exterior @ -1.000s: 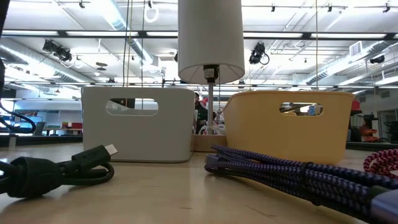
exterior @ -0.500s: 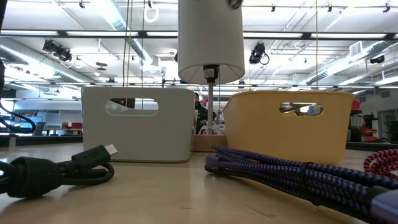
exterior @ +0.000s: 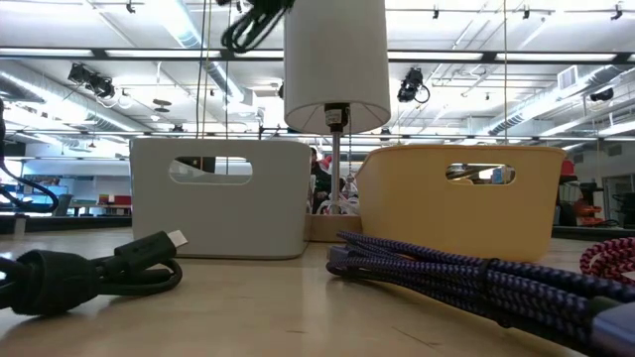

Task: Pick & Place USB Port
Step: Put the green charger cable into the gray bin

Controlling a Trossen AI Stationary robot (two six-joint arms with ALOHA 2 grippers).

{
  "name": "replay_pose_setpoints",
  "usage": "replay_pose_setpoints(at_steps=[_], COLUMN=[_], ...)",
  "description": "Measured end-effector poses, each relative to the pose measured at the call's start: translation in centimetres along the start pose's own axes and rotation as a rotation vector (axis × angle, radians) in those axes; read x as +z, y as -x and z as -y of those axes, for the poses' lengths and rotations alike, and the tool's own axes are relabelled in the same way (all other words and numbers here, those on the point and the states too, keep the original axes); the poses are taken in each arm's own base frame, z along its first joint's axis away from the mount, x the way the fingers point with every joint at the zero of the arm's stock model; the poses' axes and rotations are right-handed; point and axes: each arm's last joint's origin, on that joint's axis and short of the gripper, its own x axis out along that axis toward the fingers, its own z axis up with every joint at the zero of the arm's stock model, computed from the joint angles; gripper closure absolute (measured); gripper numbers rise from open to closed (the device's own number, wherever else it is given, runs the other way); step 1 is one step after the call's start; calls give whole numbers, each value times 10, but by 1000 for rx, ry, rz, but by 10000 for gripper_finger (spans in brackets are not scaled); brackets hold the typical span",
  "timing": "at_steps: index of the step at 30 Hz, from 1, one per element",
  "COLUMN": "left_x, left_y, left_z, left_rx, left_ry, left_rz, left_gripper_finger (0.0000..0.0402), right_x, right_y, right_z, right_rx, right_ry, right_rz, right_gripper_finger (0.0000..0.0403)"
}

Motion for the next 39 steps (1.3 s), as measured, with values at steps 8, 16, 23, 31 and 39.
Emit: replay_pose_setpoints(at_steps=[8, 16, 23, 31, 39], left_x=[-41, -57, -67, -75, -90], left_y=[-30, -71, -89, -99, -106], left_z=[13, -11, -34, -52, -59], left_rx=[31, -54, -64, -91, -44], left_ry=[97, 233, 327, 410, 463], left_rz=[-103, -143, -214, -293, -353], left_gripper_finger=[386, 387, 387, 387, 372], right_x=[0, 2, 2, 2, 2], right_y=[0, 0, 0, 0, 0], right_z=[0, 0, 0, 0, 0], right_rx=[0, -2, -2, -2, -2], right_ry=[-1, -8, -7, -8, -15], right_rz=[2, 15, 15, 14, 14], right_gripper_finger=[317, 317, 317, 317, 317])
